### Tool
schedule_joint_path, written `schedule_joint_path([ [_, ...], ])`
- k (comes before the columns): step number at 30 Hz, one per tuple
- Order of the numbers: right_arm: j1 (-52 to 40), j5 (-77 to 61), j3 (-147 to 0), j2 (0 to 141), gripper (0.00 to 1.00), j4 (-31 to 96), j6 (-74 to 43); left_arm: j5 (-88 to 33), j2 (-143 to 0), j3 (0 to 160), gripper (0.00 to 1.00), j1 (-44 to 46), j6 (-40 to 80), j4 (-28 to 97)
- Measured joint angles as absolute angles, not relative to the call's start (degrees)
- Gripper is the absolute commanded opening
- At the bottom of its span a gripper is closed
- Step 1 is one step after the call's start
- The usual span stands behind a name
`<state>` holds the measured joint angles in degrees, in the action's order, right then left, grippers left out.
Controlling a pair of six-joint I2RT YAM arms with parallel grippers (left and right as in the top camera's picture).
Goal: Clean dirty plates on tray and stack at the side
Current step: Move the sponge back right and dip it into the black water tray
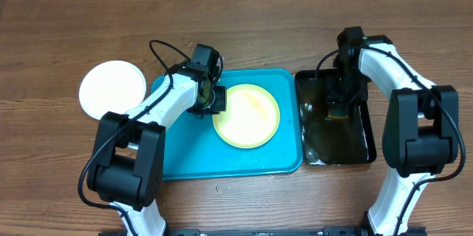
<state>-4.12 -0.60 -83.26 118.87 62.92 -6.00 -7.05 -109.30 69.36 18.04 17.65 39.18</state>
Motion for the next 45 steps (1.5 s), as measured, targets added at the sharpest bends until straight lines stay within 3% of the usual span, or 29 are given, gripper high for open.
schedule_joint_path([
  [4,-4.1,-0.6,-83.9,118.9,0.49,63.4,-6.0,-7.0,-109.3,69.4,0.15,18.0,17.6,39.2],
  [7,-4.1,-0.6,-84.7,118.9,0.68,63.4,-5.7,-7.0,-109.3,69.4,0.16,18.0,17.6,39.2],
  [9,-4.1,-0.6,-85.1,118.9,0.76,63.4,-6.1,-7.0,-109.3,69.4,0.16,18.0,17.6,39.2],
  [18,-4.1,-0.6,-85.1,118.9,0.76,61.8,-6.0,-7.0,-109.3,69.4,0.17,18.0,17.6,39.2],
  [21,-4.1,-0.6,-84.7,118.9,0.65,60.3,-5.9,-7.0,-109.3,69.4,0.17,18.0,17.6,39.2],
  [22,-4.1,-0.6,-84.5,118.9,0.55,59.7,-6.2,-7.0,-109.3,69.4,0.17,18.0,17.6,39.2],
  [23,-4.1,-0.6,-84.2,118.9,0.51,59.1,-6.2,-7.0,-109.3,69.4,0.17,18.0,17.6,39.2],
  [24,-4.1,-0.6,-83.9,118.9,0.52,58.6,-6.4,-7.1,-109.3,69.4,0.17,18.0,17.6,39.2],
  [26,-4.1,-0.6,-83.3,118.9,0.66,57.8,-6.2,-7.0,-109.3,69.4,0.17,18.0,17.6,39.2],
  [27,-4.1,-0.6,-83.1,118.9,0.69,57.5,-6.0,-7.0,-109.3,69.4,0.17,18.0,17.6,39.2],
  [28,-4.1,-0.6,-82.9,118.9,0.67,57.3,-6.1,-7.0,-109.3,69.4,0.17,18.0,17.6,39.2],
  [29,-4.1,-0.4,-82.8,118.8,0.29,56.9,-5.9,-7.0,-109.3,69.4,0.17,18.0,17.6,39.2],
  [30,-4.1,-0.4,-82.8,118.8,0.04,56.7,-5.9,-7.0,-109.3,69.4,0.17,18.0,17.6,39.2],
  [32,-4.1,-0.1,-82.8,118.8,0.04,56.4,-5.9,-7.0,-109.3,69.4,0.17,18.0,17.6,39.2],
  [33,-4.1,0.0,-82.7,118.8,0.06,56.4,-5.9,-7.0,-109.3,69.4,0.17,18.0,17.6,39.2],
  [34,-4.1,0.0,-82.7,118.8,0.43,56.4,-6.2,-7.0,-109.3,69.4,0.17,18.0,17.6,39.2],
  [35,-4.1,0.0,-82.7,118.8,0.66,56.4,-6.2,-7.1,-109.3,69.4,0.17,18.0,17.6,39.2],
  [36,-4.1,-0.1,-82.6,118.8,0.76,56.3,-6.2,-7.0,-109.3,69.4,0.17,18.0,17.6,39.2],
  [42,-4.2,0.0,-82.5,118.6,0.81,56.1,-6.0,-7.0,-109.3,69.4,0.17,18.0,17.6,39.2],
  [43,-4.2,0.0,-82.5,118.6,0.78,56.1,-6.0,-7.0,-109.3,69.4,0.17,18.0,17.6,39.2],
  [44,-4.2,0.0,-82.5,118.6,0.45,56.1,-5.9,-7.1,-109.3,69.4,0.17,18.0,17.6,39.2],
  [45,-4.2,0.2,-82.5,118.6,0.04,56.1,-5.6,-7.0,-109.3,69.4,0.17,18.0,17.6,39.2],
])
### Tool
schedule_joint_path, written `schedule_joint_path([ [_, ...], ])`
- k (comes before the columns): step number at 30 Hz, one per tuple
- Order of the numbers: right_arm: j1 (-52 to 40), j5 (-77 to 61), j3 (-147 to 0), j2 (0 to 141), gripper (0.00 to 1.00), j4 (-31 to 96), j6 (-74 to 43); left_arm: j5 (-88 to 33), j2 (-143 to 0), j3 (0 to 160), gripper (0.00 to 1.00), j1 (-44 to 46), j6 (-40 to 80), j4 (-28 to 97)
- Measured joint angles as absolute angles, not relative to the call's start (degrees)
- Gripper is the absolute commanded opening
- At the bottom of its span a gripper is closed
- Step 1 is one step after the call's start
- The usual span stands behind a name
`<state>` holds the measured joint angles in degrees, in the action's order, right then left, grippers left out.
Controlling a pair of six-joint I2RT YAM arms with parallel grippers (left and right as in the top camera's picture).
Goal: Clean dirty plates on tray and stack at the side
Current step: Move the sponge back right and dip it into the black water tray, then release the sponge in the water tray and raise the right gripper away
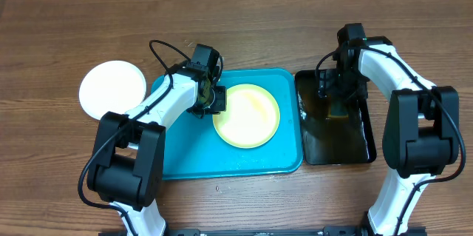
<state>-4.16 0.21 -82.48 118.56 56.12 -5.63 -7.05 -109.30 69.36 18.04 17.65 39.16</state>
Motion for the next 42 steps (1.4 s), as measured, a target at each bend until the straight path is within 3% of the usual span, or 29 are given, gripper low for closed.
schedule_joint_path([
  [3,-4.2,0.2,-82.4,118.6,0.05,56.2,-6.0,-7.0,-109.3,69.4,0.17,18.0,17.6,39.2],
  [4,-4.2,0.2,-82.4,118.6,0.41,56.2,-6.0,-7.0,-109.3,69.4,0.17,18.0,17.6,39.2],
  [5,-4.2,0.2,-82.4,118.6,0.70,56.2,-6.2,-7.0,-109.3,69.4,0.18,18.0,17.6,39.2],
  [6,-4.2,0.1,-82.4,118.6,0.86,56.3,-6.2,-7.0,-109.3,69.4,0.18,18.0,17.6,39.2],
  [7,-4.2,-0.2,-82.4,118.6,0.88,56.6,-6.2,-7.0,-109.3,69.4,0.18,18.0,17.6,39.2],
  [11,-4.2,-1.3,-82.4,118.4,0.86,59.0,-5.9,-7.1,-109.3,69.4,0.18,18.0,17.6,39.2],
  [13,-4.2,-1.3,-82.4,118.4,0.76,60.8,-6.0,-7.0,-109.3,69.4,0.18,18.0,17.6,39.2],
  [14,-4.2,-1.5,-82.3,118.4,0.60,61.9,-6.1,-7.1,-109.3,69.4,0.18,18.0,17.6,39.2],
  [15,-4.2,-1.7,-82.2,118.4,0.28,63.1,-5.5,-7.1,-109.3,69.4,0.18,18.0,17.6,39.2],
  [16,-4.2,-1.7,-82.1,118.4,0.07,63.6,-6.1,-7.1,-109.3,69.4,0.18,18.0,17.6,39.2],
  [17,-4.2,-1.8,-82.0,118.4,0.04,64.4,-5.9,-7.1,-109.3,69.4,0.18,18.0,17.6,39.2],
  [18,-4.2,-2.0,-81.9,118.4,0.04,64.6,-6.0,-7.1,-109.3,69.4,0.18,18.0,17.6,39.2],
  [19,-4.2,-2.1,-81.9,118.4,0.16,64.8,-6.0,-7.1,-109.3,69.4,0.18,18.0,17.6,39.2],
  [20,-4.2,-2.2,-81.9,118.4,0.54,65.1,-6.3,-7.0,-109.3,69.4,0.18,18.0,17.6,39.2],
  [21,-4.2,-2.2,-81.9,118.4,0.70,65.2,-6.3,-7.0,-109.3,69.4,0.19,18.0,17.6,39.2],
  [23,-4.2,-2.2,-81.9,118.4,0.77,65.2,-6.2,-7.1,-109.3,69.4,0.19,18.0,17.6,39.2],
  [32,-4.2,-0.6,-82.0,118.4,0.74,64.1,-6.0,-7.0,-109.3,69.4,0.19,18.0,17.6,39.2],
  [34,-4.2,0.0,-82.0,118.4,0.57,62.6,-5.9,-7.1,-109.3,69.4,0.20,18.0,17.6,39.2],
  [35,-4.2,0.1,-82.1,118.4,0.25,62.0,-6.2,-7.0,-109.3,69.4,0.19,18.0,17.6,39.2],
  [36,-4.2,0.4,-82.1,118.4,0.04,61.1,-6.2,-7.1,-109.3,69.4,0.20,18.0,17.6,39.2],
  [39,-4.2,0.5,-82.2,118.4,0.04,59.9,-6.0,-7.0,-109.3,69.4,0.20,18.0,17.6,39.2],
  [41,-4.2,0.5,-82.2,118.4,0.69,59.8,-6.3,-7.1,-109.3,69.4,0.19,18.0,17.6,39.2],
  [42,-4.2,0.5,-82.2,118.4,0.79,59.7,-6.2,-7.0,-109.3,69.4,0.19,18.0,17.6,39.2],
])
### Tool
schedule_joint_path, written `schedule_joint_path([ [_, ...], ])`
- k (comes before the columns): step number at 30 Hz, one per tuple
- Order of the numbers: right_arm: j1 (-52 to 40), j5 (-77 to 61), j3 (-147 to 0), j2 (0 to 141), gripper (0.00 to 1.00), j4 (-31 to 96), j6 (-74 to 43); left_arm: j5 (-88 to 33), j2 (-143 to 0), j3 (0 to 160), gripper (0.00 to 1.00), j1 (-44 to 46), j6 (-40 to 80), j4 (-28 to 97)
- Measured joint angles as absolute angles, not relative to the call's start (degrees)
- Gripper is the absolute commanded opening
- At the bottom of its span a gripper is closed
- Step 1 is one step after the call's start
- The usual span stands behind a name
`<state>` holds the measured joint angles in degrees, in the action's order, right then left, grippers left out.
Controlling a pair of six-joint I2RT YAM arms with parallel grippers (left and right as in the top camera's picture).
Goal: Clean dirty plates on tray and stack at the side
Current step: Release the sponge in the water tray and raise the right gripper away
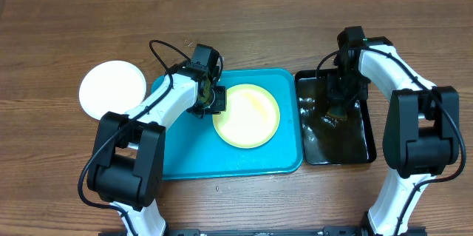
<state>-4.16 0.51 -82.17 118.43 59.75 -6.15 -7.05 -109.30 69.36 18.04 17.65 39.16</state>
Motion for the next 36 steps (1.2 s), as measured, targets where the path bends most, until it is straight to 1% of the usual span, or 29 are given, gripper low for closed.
schedule_joint_path([
  [3,-4.2,0.5,-82.2,118.4,0.80,59.3,-6.1,-7.0,-109.3,69.4,0.20,18.0,17.6,39.2],
  [5,-4.2,0.5,-82.2,118.4,0.75,58.5,-5.9,-7.1,-109.3,69.4,0.20,18.0,17.6,39.2],
  [6,-4.2,0.7,-82.2,118.4,0.70,57.9,-5.9,-7.0,-109.3,69.4,0.20,18.0,17.6,39.2],
  [7,-4.2,0.8,-82.2,118.4,0.46,57.3,-6.0,-7.0,-109.3,69.4,0.20,18.0,17.6,39.2],
  [8,-4.2,0.9,-82.2,118.4,0.17,56.7,-5.5,-7.0,-109.3,69.4,0.20,18.0,17.6,39.2],
  [9,-4.2,1.0,-82.2,118.4,0.04,56.2,-5.9,-7.1,-109.3,69.4,0.20,18.0,17.6,39.2],
  [14,-4.2,0.8,-82.3,118.4,0.04,55.8,-6.0,-7.0,-109.3,69.4,0.20,18.0,17.6,39.2],
  [21,-4.2,-0.9,-86.0,118.2,0.04,63.2,-5.9,-7.1,-109.3,69.4,0.20,18.0,17.6,39.2],
  [28,-4.2,-1.0,-86.9,112.5,0.04,67.4,-6.0,-7.1,-109.3,69.4,0.21,18.0,17.6,39.1],
  [36,-4.2,-1.0,-87.1,111.4,0.04,66.2,-5.9,-7.0,-109.3,69.4,0.25,18.0,17.6,39.0],
])
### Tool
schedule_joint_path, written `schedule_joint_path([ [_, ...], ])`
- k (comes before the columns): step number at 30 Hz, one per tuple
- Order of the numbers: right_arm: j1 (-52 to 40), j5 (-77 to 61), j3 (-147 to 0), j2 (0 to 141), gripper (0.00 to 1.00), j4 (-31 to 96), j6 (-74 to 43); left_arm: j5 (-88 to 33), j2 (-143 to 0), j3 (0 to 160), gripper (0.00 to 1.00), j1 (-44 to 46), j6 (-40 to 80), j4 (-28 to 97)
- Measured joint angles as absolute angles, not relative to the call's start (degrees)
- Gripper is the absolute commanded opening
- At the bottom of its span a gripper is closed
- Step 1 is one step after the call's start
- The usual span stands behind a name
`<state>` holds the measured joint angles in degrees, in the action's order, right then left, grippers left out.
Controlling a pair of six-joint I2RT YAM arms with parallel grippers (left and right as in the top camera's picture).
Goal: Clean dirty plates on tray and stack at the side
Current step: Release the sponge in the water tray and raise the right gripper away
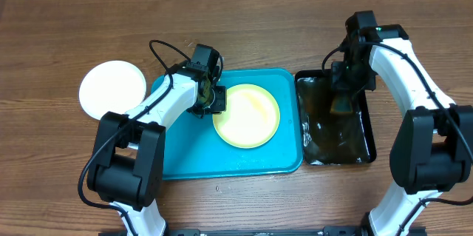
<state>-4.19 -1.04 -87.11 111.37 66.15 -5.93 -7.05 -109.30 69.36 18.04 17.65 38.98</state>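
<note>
A pale yellow plate [247, 115] lies on the teal tray [181, 162]. My left gripper [214, 99] sits at the plate's left rim and looks shut on it, though the fingertips are mostly hidden under the wrist. My right gripper [342, 92] hangs over the black basin [369, 129], shut on a brownish sponge [341, 104] that is held just above the dark water. A clean white plate [112, 88] rests on the table to the left of the tray.
The black basin of rippling water stands directly against the teal tray's right side. Cables loop above the left wrist. Bare wooden table lies behind and in front of both trays.
My right arm has shifted back and to the right, and the sponge now sits higher over the basin. The water shows fresh ripples. The left arm and both plates are unchanged.
Throughout, my left gripper stayed at the yellow plate's left rim on the teal tray. My right gripper stayed over the basin with the sponge, low in the water, a little higher, low again, and now raised above the surface.
</note>
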Motion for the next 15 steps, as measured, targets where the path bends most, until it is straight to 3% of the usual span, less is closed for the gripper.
schedule_joint_path([
  [5,-4.2,-1.0,-83.5,111.4,0.04,59.7,-5.9,-7.0,-109.3,69.4,0.31,18.0,17.6,38.8],
  [13,-4.2,-0.9,-76.1,111.4,0.05,49.8,-5.9,-7.1,-109.3,69.4,0.32,18.0,17.7,38.7],
  [15,-4.2,-0.6,-75.0,111.4,0.19,48.6,-6.0,-7.0,-109.3,69.4,0.32,18.0,17.7,38.7],
])
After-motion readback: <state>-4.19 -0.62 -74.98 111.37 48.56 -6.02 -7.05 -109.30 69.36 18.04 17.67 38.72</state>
